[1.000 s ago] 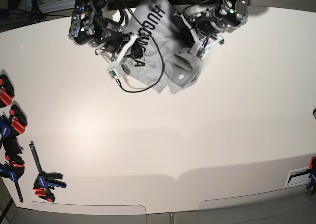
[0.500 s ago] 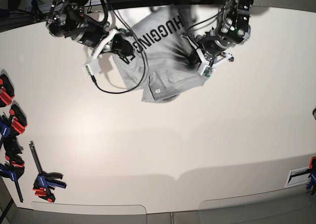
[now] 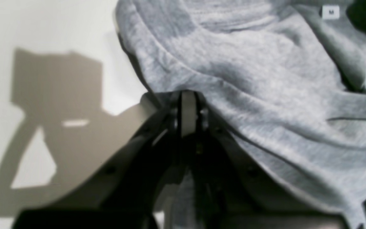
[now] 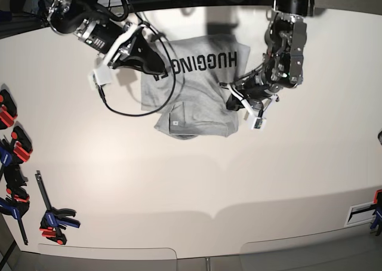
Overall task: Fold the T-shirt properly
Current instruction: 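Flatten the bundle with both grippers and release with the left gripper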
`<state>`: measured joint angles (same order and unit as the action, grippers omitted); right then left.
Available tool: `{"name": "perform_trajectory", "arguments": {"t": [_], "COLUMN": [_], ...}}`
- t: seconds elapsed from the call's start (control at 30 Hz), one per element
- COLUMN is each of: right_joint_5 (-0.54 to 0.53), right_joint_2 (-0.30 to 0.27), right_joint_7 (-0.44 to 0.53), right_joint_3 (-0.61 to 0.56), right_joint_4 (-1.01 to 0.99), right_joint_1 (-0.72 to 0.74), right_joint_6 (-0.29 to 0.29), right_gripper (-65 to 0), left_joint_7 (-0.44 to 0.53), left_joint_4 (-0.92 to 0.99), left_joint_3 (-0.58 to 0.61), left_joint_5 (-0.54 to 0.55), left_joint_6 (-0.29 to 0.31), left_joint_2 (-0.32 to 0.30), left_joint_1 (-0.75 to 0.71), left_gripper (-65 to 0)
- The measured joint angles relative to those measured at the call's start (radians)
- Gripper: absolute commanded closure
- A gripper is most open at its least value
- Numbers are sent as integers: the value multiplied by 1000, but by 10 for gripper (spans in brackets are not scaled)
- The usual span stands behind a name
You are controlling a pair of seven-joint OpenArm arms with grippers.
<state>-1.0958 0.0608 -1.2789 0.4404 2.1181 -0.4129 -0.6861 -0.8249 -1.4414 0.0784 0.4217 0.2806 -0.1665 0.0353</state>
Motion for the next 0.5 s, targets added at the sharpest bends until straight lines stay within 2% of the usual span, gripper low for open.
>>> {"name": "perform_trajectory", "arguments": {"t": [0.1,0.27,0.37,0.5], "right_joint_5": [36,196,371,637], "right_joint_2": [6,8,6,6], "right_joint_7": [51,153,209,324], "right_joint_3": [-30,-168,-290,-430], "right_joint_4": [0,0,0,0], "right_joint_1": [0,3,29,55], "right_joint_6": [0,0,0,4], "right_gripper": [0,0,0,0], "left_joint_7": [-65,-77,-86,-84], "left_joint_4": [-82,-216,-283,-376], "left_joint_3": [0,1,0,1], "left_joint_5": [60,64,63,-11], "left_joint_6": [69,110,113,114], "left_joint_2": [-3,0,0,-19], "left_joint_1": [9,3,-23,-87], "left_gripper": [0,0,0,0]}}
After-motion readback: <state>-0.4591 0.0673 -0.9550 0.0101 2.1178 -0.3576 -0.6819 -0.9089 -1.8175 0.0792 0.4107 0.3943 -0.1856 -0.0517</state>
